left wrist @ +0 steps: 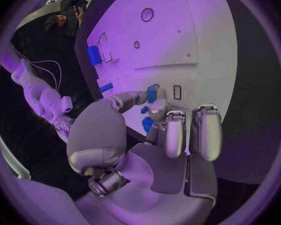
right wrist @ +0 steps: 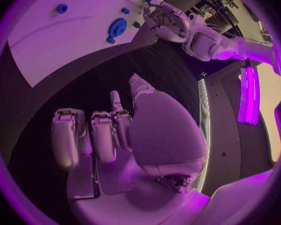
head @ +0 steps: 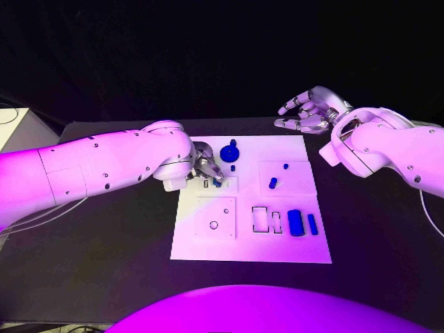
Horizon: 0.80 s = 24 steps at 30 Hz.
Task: Assemble the parts on the task board
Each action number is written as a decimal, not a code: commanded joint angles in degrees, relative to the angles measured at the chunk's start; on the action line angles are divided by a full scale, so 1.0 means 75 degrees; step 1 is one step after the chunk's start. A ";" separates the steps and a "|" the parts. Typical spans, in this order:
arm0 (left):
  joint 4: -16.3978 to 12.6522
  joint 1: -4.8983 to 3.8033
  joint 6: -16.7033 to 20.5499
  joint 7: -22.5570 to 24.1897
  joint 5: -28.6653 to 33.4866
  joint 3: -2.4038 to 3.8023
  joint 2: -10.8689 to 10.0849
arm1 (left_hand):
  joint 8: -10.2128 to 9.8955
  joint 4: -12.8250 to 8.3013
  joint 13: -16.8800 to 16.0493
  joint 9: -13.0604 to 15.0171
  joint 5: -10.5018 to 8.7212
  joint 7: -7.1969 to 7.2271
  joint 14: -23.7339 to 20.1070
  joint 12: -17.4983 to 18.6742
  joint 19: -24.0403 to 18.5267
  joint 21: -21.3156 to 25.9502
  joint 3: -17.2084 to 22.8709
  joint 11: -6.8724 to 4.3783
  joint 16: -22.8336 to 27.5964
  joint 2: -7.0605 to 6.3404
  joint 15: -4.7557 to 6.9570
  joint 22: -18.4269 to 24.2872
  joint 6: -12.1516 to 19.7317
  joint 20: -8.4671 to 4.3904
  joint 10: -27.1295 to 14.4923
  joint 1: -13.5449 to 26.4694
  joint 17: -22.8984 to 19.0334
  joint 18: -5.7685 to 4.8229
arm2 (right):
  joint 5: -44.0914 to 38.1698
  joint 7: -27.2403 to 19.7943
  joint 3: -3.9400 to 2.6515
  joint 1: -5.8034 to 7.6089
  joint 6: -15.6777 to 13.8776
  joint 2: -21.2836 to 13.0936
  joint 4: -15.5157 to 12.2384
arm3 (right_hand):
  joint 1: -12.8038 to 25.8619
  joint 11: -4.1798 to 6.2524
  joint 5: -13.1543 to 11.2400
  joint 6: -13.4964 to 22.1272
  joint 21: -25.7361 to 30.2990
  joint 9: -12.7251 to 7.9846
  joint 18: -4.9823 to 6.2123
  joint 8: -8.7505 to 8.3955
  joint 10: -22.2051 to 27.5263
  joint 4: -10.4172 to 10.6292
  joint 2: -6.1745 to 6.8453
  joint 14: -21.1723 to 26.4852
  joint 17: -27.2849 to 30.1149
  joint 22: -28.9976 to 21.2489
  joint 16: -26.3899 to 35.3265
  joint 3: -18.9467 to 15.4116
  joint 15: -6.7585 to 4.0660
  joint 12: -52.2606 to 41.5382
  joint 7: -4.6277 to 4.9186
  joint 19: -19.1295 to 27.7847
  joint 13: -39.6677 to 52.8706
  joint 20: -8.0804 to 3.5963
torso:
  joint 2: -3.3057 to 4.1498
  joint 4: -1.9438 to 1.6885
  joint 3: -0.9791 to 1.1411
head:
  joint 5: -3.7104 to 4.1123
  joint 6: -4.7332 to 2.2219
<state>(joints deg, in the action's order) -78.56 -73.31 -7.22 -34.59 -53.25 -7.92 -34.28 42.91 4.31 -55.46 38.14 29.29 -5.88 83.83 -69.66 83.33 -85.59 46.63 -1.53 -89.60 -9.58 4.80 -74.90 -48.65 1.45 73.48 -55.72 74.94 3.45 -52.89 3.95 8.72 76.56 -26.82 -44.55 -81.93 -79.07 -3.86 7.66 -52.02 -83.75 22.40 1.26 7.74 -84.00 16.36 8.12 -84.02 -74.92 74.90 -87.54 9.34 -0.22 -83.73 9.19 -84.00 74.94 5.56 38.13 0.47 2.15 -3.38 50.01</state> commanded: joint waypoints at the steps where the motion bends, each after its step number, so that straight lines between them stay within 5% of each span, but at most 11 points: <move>1: 0.0017 0.0007 -0.0047 0.0048 -0.0071 0.0004 0.0032 | 0.0026 -0.0832 -0.0002 0.1194 0.0018 0.0519 0.0806 -0.0032 0.0062 -0.0023 0.0795 -0.0076 -0.0023 0.0171 0.0046 -0.0711 -0.0546 -0.0003 0.0139 -0.0108 0.1957 -0.0155 | -0.0058 -0.0027 -0.0001 -0.0005 0.0114 0.0000 -0.0007 | 0.0076 -0.0062 0.0029 0.0061 0.0021 0.0012 0.0043 0.0047 -0.0187 0.0026 -0.0010 -0.0596 -0.1215 0.1416 0.0026 0.0025 0.0027 0.0017 0.0003 -0.0419 0.1393 0.0039 | 0.0004 0.0001 -0.0003 | 0.0007 -0.0001; 24: 0.0170 0.0043 -0.0221 0.0034 -0.0310 -0.0006 0.0124 | 0.0023 -0.0831 0.0043 0.1195 0.0004 0.0517 0.0803 -0.0003 0.0071 -0.0028 0.0790 -0.0075 -0.0016 0.0176 0.0048 -0.0724 -0.0545 -0.0007 0.0121 -0.0105 0.1946 -0.0158 | -0.0056 -0.0007 -0.0001 -0.0010 0.0179 0.0007 0.0005 | 0.0089 -0.0062 0.0029 0.0066 0.0029 0.0012 0.0044 0.0053 -0.0181 0.0026 -0.0010 -0.0594 -0.1207 0.1411 0.0030 0.0025 0.0027 0.0024 0.0003 -0.0417 0.1387 0.0039 | -0.0005 0.0001 0.0003 | 0.0012 -0.0001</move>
<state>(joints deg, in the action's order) -77.27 -73.03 -7.59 -34.63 -54.92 -7.97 -33.46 42.89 4.31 -55.19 38.14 29.26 -5.87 83.84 -69.66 83.54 -85.59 46.63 -1.82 -89.60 -9.58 4.80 -74.90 -48.65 1.24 73.96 -55.72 74.93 2.55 -52.89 4.04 8.72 76.52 -26.50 -44.52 -81.88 -78.87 -3.86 7.66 -52.02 -83.75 22.40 1.26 7.74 -84.00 16.36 8.00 -84.02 -74.91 74.94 -87.54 9.34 -0.22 -83.74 9.19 -84.01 74.93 5.56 38.10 0.47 2.13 -3.29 50.01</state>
